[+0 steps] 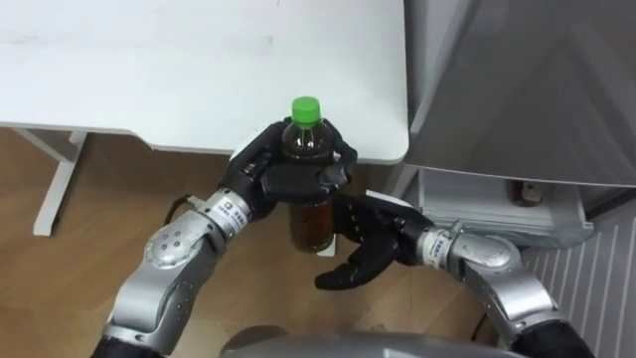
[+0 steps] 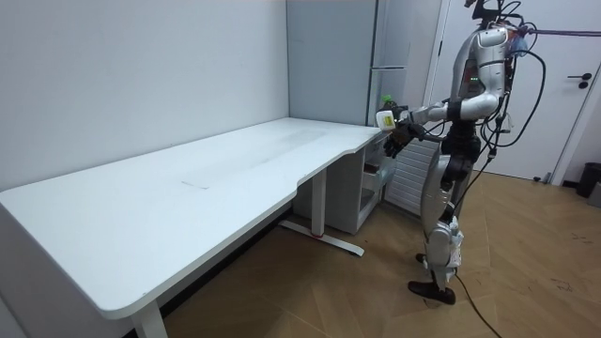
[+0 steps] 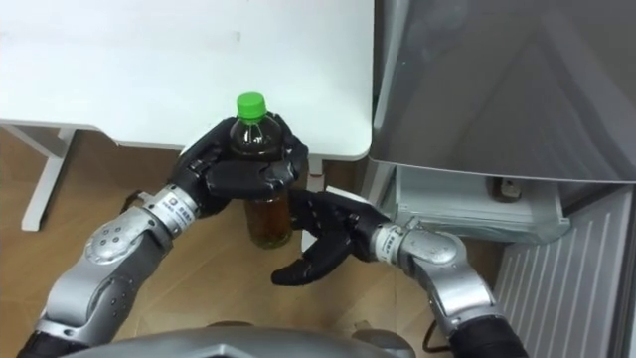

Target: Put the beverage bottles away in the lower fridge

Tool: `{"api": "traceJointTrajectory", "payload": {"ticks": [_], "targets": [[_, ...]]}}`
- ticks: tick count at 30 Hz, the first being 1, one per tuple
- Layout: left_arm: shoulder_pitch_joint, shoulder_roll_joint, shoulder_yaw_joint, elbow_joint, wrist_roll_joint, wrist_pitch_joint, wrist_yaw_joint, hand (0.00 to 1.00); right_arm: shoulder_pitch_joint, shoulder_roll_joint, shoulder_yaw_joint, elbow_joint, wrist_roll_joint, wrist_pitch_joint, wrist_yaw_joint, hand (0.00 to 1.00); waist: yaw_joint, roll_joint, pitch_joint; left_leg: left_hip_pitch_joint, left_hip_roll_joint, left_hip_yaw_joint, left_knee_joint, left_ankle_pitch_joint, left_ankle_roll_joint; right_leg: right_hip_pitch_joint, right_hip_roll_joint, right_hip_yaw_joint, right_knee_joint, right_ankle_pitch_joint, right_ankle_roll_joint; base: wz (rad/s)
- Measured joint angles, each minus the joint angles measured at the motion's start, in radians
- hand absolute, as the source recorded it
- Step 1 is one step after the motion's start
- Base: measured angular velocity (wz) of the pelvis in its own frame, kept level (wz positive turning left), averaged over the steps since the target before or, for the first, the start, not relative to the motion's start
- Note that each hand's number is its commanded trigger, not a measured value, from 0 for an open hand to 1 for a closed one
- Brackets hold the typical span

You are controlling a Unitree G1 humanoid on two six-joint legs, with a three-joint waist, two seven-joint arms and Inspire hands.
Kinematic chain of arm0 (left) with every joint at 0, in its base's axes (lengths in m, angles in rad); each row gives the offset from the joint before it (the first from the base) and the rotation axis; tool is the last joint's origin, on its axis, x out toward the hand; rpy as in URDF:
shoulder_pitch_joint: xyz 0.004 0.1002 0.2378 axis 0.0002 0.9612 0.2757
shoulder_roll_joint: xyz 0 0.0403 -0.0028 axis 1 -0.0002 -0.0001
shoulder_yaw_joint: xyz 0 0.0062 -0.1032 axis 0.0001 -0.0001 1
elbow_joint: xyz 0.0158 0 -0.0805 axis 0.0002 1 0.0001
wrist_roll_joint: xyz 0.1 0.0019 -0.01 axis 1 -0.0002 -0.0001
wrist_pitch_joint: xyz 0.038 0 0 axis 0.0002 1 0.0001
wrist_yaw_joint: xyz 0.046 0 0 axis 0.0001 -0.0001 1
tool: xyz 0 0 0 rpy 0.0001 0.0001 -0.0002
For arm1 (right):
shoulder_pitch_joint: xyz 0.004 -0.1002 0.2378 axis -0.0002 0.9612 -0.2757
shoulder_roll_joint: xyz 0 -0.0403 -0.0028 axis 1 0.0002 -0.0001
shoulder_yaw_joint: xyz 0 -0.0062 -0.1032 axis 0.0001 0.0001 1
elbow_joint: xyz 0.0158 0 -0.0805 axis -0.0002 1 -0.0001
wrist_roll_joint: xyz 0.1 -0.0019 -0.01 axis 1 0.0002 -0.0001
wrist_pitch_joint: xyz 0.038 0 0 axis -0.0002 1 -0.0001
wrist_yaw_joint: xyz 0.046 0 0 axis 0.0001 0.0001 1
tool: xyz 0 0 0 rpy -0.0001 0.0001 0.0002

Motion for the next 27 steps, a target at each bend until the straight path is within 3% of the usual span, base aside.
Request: {"api": "traceJointTrajectory", "payload": {"ticks": [7, 17, 27], "targets": [[0.000, -0.006, -0.029, 0.000, 0.079, -0.001, -0.031, 1.00, 0.000, 0.005, 0.006, 0.003, 0.039, 0.000, 0.033, 0.00, -0.005, 0.001, -0.0002, -0.002, -0.001, 0.004, 0.000, 0.000, 0.000, -0.003, -0.001, -0.002, 0.000, 0.000, 0.000, 0.00], [-0.009, -0.005, -0.092, 0.037, 0.077, -0.001, -0.074, 1.00, -0.001, 0.007, 0.037, 0.033, 0.190, 0.021, 0.031, 0.00, -0.007, -0.012, 0.0070, -0.002, -0.001, 0.002, 0.003, 0.000, 0.000, 0.001, -0.002, -0.005, -0.001, 0.000, 0.000, 0.00], [-0.019, 0.002, -0.115, 0.043, 0.077, -0.006, -0.074, 1.00, -0.001, -0.009, 0.066, 0.033, 0.269, 0.042, 0.020, 0.00, -0.007, -0.013, 0.0057, -0.020, -0.001, 0.001, 0.002, 0.000, 0.001, -0.016, 0.000, -0.002, 0.001, 0.000, 0.000, 0.00]]}}
